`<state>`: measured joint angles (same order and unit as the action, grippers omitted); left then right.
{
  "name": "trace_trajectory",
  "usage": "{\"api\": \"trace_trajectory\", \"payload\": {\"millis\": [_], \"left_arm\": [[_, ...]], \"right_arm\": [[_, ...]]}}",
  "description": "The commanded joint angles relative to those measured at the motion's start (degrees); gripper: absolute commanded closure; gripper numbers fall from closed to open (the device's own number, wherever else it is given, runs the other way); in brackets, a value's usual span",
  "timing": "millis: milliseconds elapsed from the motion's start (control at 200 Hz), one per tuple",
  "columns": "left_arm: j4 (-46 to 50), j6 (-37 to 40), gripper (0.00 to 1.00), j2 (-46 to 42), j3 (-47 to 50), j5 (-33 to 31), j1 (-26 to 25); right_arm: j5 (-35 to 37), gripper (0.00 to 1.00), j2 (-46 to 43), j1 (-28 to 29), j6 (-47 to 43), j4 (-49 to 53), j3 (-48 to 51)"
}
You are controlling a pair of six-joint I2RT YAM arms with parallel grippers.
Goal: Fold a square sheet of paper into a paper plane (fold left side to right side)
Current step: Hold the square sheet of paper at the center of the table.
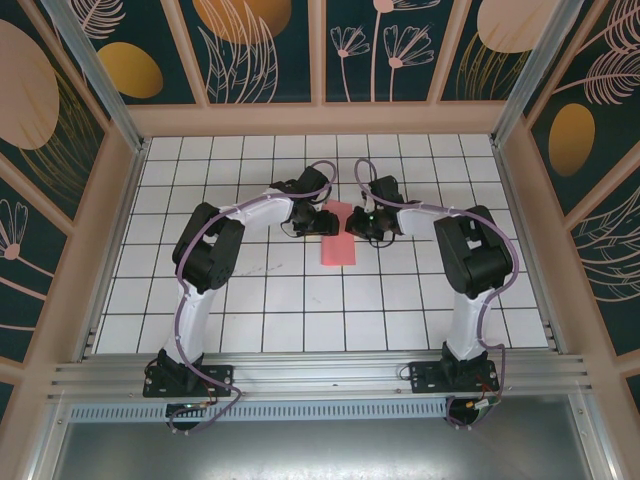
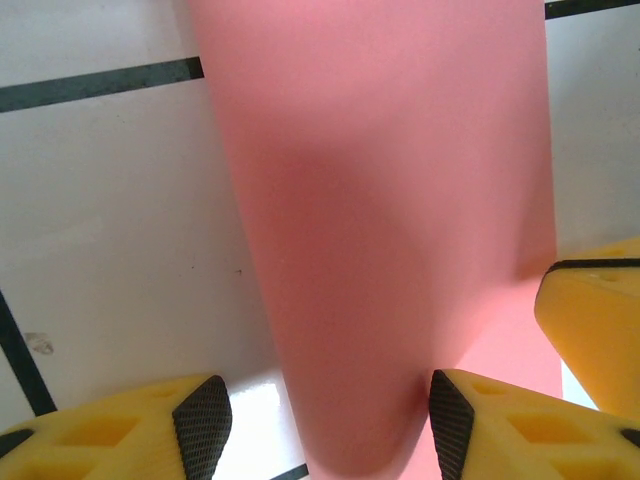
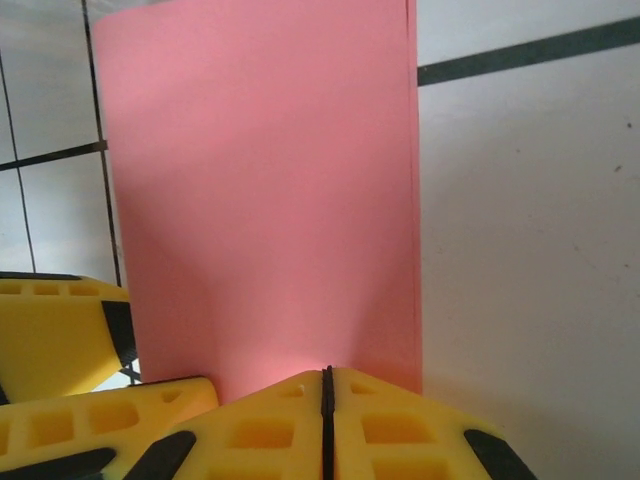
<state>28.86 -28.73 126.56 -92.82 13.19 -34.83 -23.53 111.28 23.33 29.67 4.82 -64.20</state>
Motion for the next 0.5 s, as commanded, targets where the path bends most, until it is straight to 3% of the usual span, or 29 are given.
{"api": "trace_trajectory", "payload": {"millis": [0, 245, 495], "left_arm": [[-1.66, 0.85, 0.39, 7.21, 1.68, -0.07, -0.98], [-2.77, 0.69, 0.39, 5.45, 2.43, 0.26, -1.00], [-3.87, 0.58, 0.32, -5.09, 4.87, -2.98, 0.05]], "right_arm": [[0.68, 0.90, 1.51, 0.35, -2.01, 3.01, -1.89], [2.27, 0.90, 2.77, 0.35, -3.50, 6.30, -2.59], [2.79, 0.90, 3.92, 0.41, -4.45, 8.23, -3.38]]}}
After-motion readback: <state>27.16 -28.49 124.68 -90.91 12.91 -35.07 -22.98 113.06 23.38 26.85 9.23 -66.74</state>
